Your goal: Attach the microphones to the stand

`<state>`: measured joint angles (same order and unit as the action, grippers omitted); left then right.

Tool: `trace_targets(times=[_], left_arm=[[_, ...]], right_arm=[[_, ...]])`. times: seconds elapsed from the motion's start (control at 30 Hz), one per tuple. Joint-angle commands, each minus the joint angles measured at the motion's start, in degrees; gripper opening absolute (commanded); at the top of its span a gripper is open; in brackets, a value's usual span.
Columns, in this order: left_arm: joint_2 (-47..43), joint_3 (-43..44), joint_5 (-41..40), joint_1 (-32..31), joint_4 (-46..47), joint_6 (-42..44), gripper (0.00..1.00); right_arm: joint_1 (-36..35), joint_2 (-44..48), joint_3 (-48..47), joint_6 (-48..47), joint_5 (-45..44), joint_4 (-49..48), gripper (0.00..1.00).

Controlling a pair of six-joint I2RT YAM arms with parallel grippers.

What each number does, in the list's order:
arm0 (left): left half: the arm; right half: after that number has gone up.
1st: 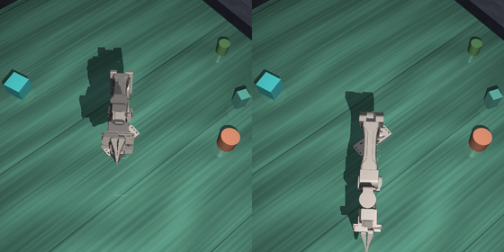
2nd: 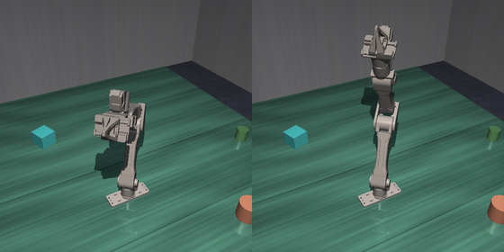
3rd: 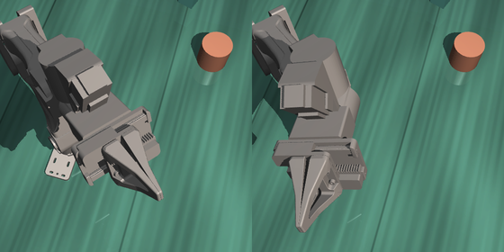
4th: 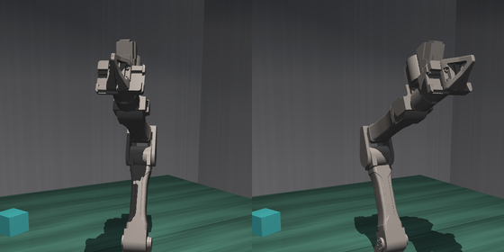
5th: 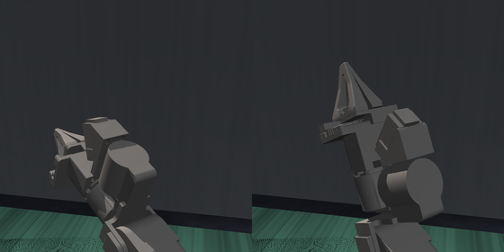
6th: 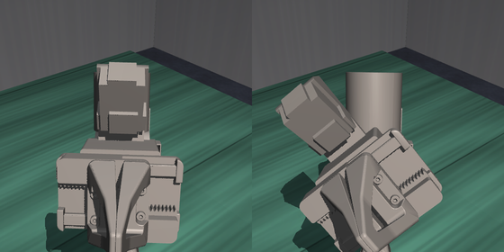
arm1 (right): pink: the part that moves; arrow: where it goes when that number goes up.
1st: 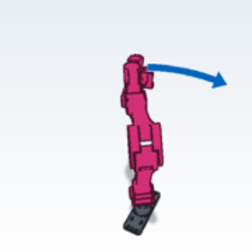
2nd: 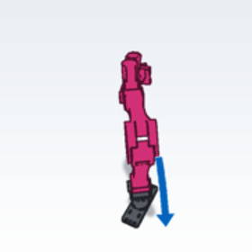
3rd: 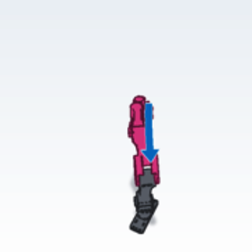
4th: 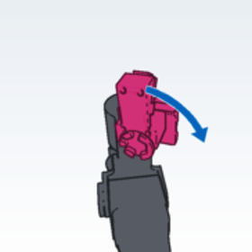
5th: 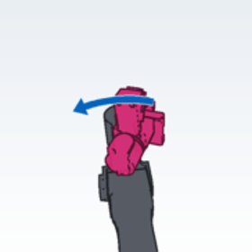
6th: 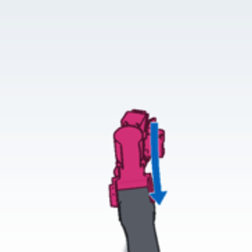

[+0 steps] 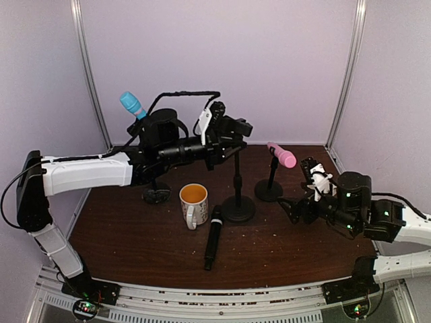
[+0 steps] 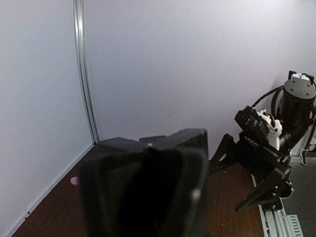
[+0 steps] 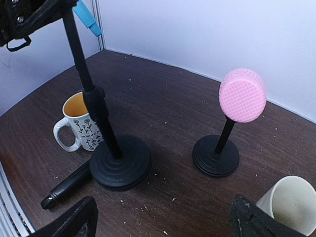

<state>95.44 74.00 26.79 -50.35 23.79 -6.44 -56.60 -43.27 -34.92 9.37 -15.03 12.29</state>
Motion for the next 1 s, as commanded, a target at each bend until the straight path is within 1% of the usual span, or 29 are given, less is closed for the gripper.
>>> trace_targets(times=[0.0,0.1,0.23,0.33,0.43,0.47,0.5,0.6,0.67,0.73,0.8,0.87,0.97], left_arm=[[-1.56,-2.69,0.44,-3.57,4.89,1.54,0.00],[-0.52,-4.56,0.43,-5.38,7.42,1.49,0.00],[-0.01,-8.15,-0.89,-7.02,10.84,0.90,0.00],[0.27,-10.14,-1.72,-7.92,10.99,1.56,0.00],[0.36,-12.20,-2.41,-8.51,11.18,2.56,0.01],[0.36,-12.78,-2.47,-8.66,11.18,2.88,0.04],[0.29,-13.35,-2.54,-8.80,11.03,3.11,0.09],[-0.86,-15.44,-5.64,-9.53,10.44,4.84,0.42],[-2.03,-17.99,-8.63,-9.97,11.23,6.25,0.57],[-3.38,-19.85,-9.89,-10.12,11.56,6.73,0.64],[-4.89,-21.86,-10.65,-10.19,11.62,7.16,0.74],[-6.41,-24.12,-11.84,-10.53,12.32,7.64,0.77],[-8.26,-27.49,-14.66,-11.18,12.64,7.80,0.77]], right_arm=[[0.25,3.04,3.24,2.99,1.23,1.12,0.90],[0.20,4.89,6.43,3.83,4.46,-0.88,0.84],[0.10,5.65,10.94,4.63,6.64,-4.41,0.79],[-0.14,4.76,14.39,4.31,7.78,-9.87,0.74],[-0.39,2.29,17.34,2.70,8.96,-17.35,0.69],[-0.56,1.21,18.21,1.73,9.12,-20.27,0.68],[-0.80,-0.17,19.05,0.68,9.15,-23.33,0.67],[-1.18,-5.18,20.60,-1.86,9.67,-32.08,0.67],[-1.31,-8.84,20.31,-2.75,10.59,-36.57,0.67],[-1.84,-12.25,19.61,-3.84,12.05,-40.21,0.69],[-2.72,-15.70,18.63,-5.99,13.60,-43.39,0.71],[-3.71,-19.75,17.34,-7.73,15.11,-45.25,0.72],[-5.15,-24.02,15.73,-8.95,15.54,-48.47,0.72]])
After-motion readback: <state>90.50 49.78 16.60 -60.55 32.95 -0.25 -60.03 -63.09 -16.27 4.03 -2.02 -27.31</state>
